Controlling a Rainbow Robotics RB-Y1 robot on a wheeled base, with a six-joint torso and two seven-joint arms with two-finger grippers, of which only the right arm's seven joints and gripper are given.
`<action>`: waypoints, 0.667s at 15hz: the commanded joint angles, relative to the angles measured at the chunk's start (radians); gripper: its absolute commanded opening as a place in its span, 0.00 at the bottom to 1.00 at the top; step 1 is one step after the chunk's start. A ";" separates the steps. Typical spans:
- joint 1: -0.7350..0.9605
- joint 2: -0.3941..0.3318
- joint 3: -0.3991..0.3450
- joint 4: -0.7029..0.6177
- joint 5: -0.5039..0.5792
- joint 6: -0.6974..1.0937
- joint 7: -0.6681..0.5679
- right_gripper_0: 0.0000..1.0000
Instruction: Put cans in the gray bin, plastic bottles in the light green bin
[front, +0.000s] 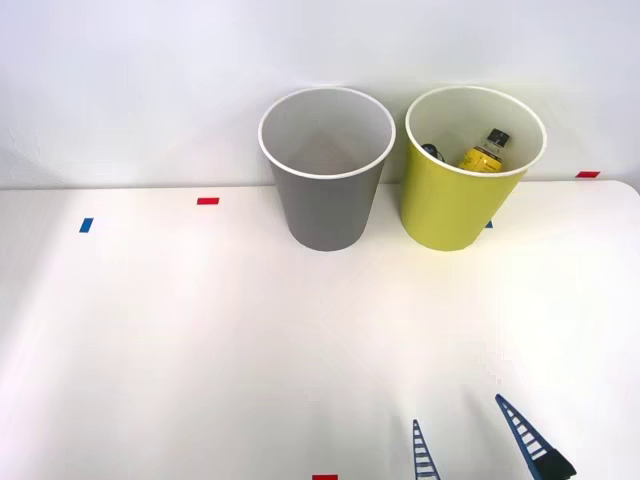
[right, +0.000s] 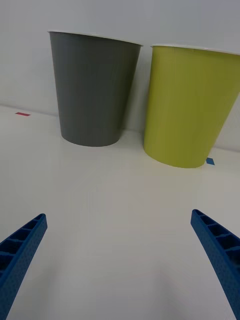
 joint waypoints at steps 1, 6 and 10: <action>0.000 0.000 0.000 0.000 0.000 0.000 0.000 1.00; 0.000 0.000 0.000 0.000 0.000 0.000 0.000 1.00; 0.000 0.000 0.000 0.000 0.000 0.000 0.000 1.00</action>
